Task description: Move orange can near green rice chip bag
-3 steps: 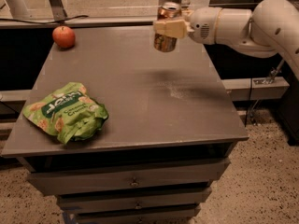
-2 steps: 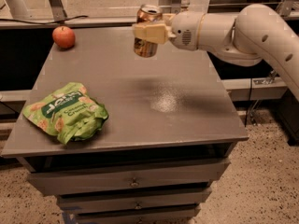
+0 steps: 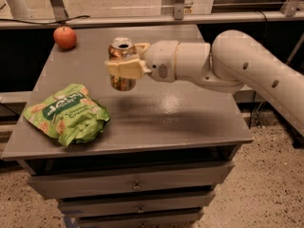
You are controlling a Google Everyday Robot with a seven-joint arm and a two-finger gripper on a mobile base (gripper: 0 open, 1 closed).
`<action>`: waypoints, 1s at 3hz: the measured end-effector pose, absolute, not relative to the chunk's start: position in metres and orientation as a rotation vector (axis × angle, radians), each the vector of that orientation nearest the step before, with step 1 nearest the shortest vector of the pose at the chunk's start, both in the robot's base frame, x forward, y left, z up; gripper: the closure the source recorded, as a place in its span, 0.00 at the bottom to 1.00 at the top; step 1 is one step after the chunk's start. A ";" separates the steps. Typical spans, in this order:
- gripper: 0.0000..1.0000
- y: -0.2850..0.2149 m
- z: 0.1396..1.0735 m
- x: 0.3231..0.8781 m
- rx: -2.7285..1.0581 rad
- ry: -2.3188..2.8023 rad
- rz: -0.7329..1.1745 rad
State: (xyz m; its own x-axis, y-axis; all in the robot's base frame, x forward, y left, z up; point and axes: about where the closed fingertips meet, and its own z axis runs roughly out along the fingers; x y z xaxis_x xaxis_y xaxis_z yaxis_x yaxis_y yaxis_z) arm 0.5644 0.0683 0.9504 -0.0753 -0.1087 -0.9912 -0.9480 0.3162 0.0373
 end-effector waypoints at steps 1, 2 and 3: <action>1.00 0.078 0.922 0.547 -1.055 1.500 0.965; 1.00 0.079 0.907 0.538 -1.052 1.512 0.993; 1.00 0.075 0.897 0.527 -1.071 1.511 1.020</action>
Offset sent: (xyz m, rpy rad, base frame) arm -0.0361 0.0055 -0.0610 -0.0106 0.0805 0.0392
